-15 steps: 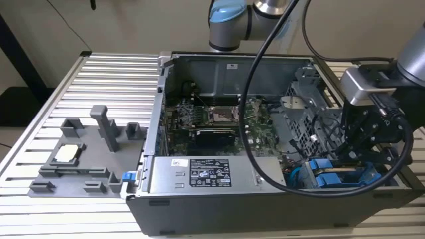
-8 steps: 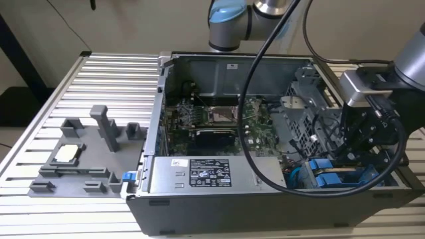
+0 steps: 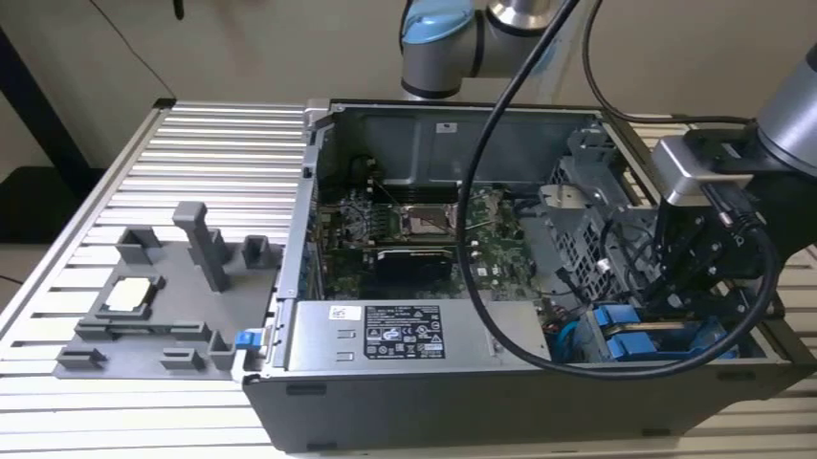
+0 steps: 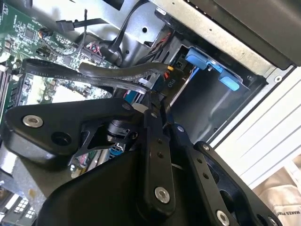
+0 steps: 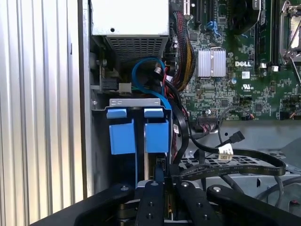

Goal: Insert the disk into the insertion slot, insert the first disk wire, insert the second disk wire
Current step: 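Insert the second disk wire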

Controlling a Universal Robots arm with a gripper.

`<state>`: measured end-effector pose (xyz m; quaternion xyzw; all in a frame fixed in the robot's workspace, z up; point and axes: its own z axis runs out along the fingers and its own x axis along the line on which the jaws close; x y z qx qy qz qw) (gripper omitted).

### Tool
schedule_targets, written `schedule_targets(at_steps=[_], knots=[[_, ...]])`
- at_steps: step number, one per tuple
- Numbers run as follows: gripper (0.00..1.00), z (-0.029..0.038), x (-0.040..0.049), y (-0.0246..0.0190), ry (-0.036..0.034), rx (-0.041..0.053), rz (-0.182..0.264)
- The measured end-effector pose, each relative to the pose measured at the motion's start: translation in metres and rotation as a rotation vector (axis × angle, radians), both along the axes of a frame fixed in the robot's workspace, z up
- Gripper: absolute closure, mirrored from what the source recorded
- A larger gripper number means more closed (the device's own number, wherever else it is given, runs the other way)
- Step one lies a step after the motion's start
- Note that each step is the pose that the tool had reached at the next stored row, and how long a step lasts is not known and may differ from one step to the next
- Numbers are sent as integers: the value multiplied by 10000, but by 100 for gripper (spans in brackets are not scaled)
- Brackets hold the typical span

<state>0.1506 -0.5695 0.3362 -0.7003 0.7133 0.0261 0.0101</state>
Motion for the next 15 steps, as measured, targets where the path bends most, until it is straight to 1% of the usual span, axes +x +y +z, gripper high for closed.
schedule_targets(at_steps=[4,5,10,12,14,15], knots=[[83,-2,4,0,0,4,1],[76,13,4,0,1,5,1],[76,238,4,0,12,-1,0],[76,317,4,0,12,1,0],[76,385,4,0,12,1,1],[76,401,4,0,12,0,1]])
